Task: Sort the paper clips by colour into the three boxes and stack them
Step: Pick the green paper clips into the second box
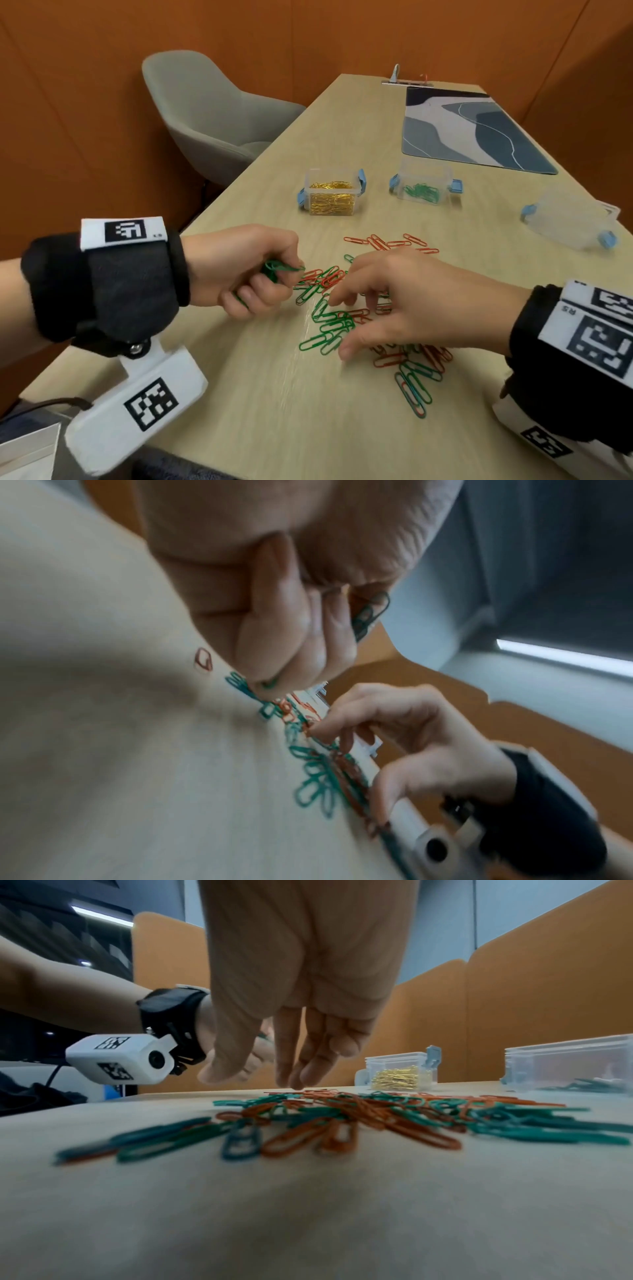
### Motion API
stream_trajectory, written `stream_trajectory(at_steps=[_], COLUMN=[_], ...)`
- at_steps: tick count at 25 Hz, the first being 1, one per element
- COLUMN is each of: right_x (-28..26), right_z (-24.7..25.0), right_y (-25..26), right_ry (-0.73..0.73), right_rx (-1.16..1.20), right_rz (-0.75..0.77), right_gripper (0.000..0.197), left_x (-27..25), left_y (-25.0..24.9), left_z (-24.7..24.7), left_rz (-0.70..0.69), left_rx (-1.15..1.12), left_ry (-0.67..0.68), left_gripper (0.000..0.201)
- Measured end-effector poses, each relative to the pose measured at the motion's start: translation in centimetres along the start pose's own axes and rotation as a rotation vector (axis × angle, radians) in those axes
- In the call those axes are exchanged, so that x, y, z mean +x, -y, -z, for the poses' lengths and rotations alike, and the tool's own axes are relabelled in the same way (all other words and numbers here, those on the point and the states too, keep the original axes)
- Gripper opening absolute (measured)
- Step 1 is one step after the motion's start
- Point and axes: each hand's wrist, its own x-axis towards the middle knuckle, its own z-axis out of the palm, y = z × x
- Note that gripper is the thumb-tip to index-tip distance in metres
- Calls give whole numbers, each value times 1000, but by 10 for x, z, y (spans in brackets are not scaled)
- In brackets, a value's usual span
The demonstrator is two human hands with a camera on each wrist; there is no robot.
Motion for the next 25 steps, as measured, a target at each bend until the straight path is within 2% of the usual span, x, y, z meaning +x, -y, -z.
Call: stream_trajectory(at_steps=[3,6,9,14,18,20,22,25], right_x=[7,12,19,24,21,19,15,10], right_z=[-5,-6,-8,-8,-9,-6,1,9], right_y=[4,6,9,9,6,3,-2,-4], right_ry=[46,40,72,72,101,39,-124,-337], right_rx=[-82,-143,-185,-98,-139,-81,58,318], right_rz=[49,102,140,64,59,48,30,90], right_gripper=[54,56,47,14,11,11,9,3], left_x=[3,8,10,4,3,5,6,9], left_y=[2,6,8,5,0,-1,-3,-11], left_z=[3,2,3,-3,-4,-1,-1,-11], left_rz=[-41,-69,-71,-35,32,43,47,28], left_rx=[-219,-301,-324,-349,-323,-298,-266,-254], left_ry=[155,202,134,84,-24,-54,-70,-2], left_gripper=[20,23,25,11,18,30,40,47])
